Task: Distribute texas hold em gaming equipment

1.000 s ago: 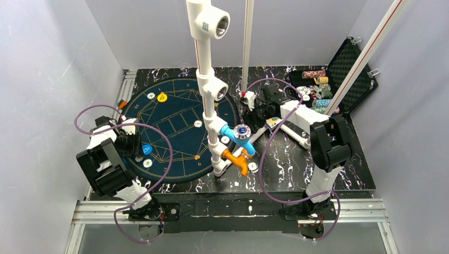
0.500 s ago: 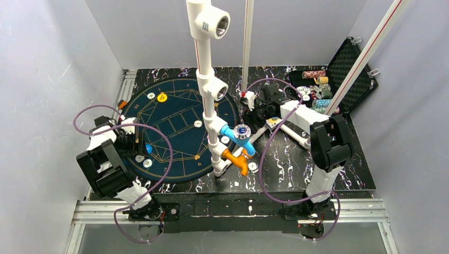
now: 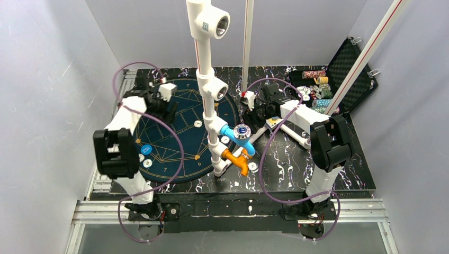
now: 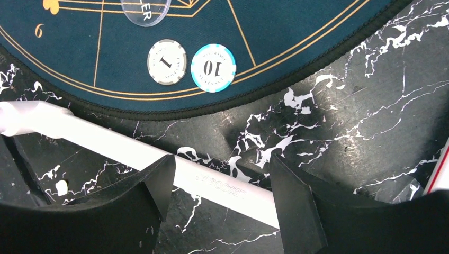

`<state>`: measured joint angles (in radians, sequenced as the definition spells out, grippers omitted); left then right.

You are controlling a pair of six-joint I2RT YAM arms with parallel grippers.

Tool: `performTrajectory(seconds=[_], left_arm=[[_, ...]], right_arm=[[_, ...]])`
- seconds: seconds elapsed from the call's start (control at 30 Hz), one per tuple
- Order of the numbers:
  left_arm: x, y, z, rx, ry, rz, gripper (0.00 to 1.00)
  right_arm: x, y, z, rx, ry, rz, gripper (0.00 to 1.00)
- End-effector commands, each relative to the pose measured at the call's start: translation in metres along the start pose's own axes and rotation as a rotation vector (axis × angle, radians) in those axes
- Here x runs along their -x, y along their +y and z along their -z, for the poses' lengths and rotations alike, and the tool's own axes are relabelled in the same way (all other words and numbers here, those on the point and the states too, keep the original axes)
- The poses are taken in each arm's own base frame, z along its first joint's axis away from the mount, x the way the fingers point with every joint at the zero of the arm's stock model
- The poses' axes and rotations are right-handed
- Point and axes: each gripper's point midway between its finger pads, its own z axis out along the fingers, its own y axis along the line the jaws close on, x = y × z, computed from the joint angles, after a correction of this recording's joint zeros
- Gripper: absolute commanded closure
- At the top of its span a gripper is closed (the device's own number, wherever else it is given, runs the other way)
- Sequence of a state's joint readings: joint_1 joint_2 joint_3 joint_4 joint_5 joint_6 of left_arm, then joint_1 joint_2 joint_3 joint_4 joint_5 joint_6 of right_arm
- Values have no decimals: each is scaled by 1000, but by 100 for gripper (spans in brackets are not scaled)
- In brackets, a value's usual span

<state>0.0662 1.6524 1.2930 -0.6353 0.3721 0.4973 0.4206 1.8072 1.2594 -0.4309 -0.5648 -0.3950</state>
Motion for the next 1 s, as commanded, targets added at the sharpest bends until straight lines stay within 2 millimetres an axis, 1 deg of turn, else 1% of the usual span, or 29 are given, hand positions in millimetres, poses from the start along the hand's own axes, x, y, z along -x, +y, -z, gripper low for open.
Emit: performTrajectory(seconds=[0.0, 0.1, 0.2, 0.27, 0.37, 0.53, 0.57, 0.77, 0.8, 0.97], left_arm=[[33, -20, -36, 9, 54, -90, 27], [51, -32, -63, 17, 89, -161, 26], [64, -42, -85, 6, 103, -201, 26], [66, -47, -97, -6, 115, -210, 26], [66, -58, -108, -27, 131, -226, 26], [58, -73, -121, -51, 165, -246, 26], [56, -75, -123, -54, 172, -248, 26], [43, -83, -127, -56, 206, -268, 30], [38, -84, -127, -58, 214, -272, 31], [30, -93, -128, -66, 231, -284, 39]], right_arm=[[9, 6, 5, 14, -11, 9, 25], [5, 3, 6, -10, -3, 25, 24], [3, -1, 6, -27, 6, 37, 22], [1, -2, 6, -30, 14, 38, 19], [-2, -3, 4, -35, 22, 39, 14], [-4, -5, 2, -35, 29, 38, 3], [-4, -6, 2, -38, 29, 41, 2], [-5, -7, 3, -50, 34, 46, 2], [-5, -8, 3, -52, 35, 47, 2], [-5, -8, 2, -52, 36, 47, 2]])
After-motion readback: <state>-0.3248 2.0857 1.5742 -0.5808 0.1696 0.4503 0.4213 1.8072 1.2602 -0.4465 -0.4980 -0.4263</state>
